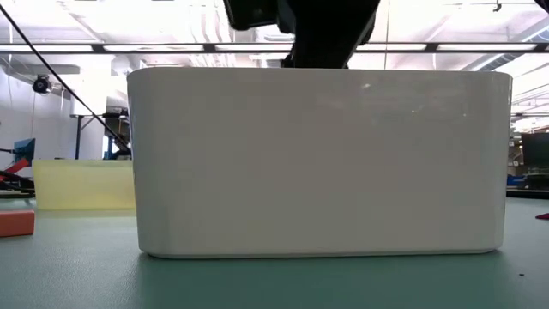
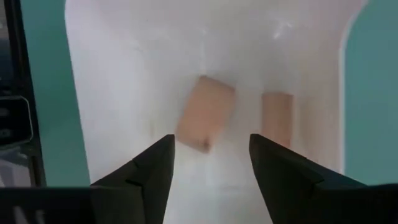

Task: Sort & place blocks by color
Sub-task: Put the orange block into the yellow bin

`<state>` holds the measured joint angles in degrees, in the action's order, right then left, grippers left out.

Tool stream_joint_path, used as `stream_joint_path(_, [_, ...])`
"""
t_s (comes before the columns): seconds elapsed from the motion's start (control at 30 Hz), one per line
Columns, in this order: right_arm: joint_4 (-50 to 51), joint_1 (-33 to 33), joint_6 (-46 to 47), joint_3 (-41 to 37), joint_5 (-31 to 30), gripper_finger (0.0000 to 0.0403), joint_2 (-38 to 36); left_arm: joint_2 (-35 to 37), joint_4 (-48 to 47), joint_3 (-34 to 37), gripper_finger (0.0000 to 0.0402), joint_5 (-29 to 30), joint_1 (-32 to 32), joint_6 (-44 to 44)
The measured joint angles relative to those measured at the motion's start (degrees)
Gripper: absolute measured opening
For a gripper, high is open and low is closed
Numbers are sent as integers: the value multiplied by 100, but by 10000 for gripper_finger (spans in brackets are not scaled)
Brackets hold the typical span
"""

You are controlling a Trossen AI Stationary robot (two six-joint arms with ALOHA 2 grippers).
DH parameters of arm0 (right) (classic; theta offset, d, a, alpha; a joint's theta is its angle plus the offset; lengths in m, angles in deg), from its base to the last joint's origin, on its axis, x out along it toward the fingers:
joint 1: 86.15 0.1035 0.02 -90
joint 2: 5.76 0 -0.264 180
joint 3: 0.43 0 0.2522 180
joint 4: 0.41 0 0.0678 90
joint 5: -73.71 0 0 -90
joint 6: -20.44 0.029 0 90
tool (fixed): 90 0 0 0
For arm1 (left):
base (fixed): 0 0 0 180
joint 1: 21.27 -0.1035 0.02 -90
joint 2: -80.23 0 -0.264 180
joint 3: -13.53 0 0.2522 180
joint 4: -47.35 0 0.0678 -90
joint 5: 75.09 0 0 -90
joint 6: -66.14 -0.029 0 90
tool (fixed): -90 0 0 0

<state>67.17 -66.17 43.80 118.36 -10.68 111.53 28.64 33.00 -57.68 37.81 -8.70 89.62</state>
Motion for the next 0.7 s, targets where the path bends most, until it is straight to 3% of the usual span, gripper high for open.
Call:
stream_joint_path(0.2, [1134,-2,-57,580,-929,200,-129,2,-929,0,260,-83,105,625])
stream_joint_path(0.37, [1660,-1,4,738,-1810,200,-468,-134,-2243,0,260,-428,247,1885])
stream_joint_path(0.53, [1891,-101,-20,592,-2702,201,-1032,-549,-3257,0,260,-1473,618,3148])
stream_joint_path(0.7, [1806,-506,-275,245,-3365,201,-1632,-1166,-3332,0,260,-2767,1561,4315])
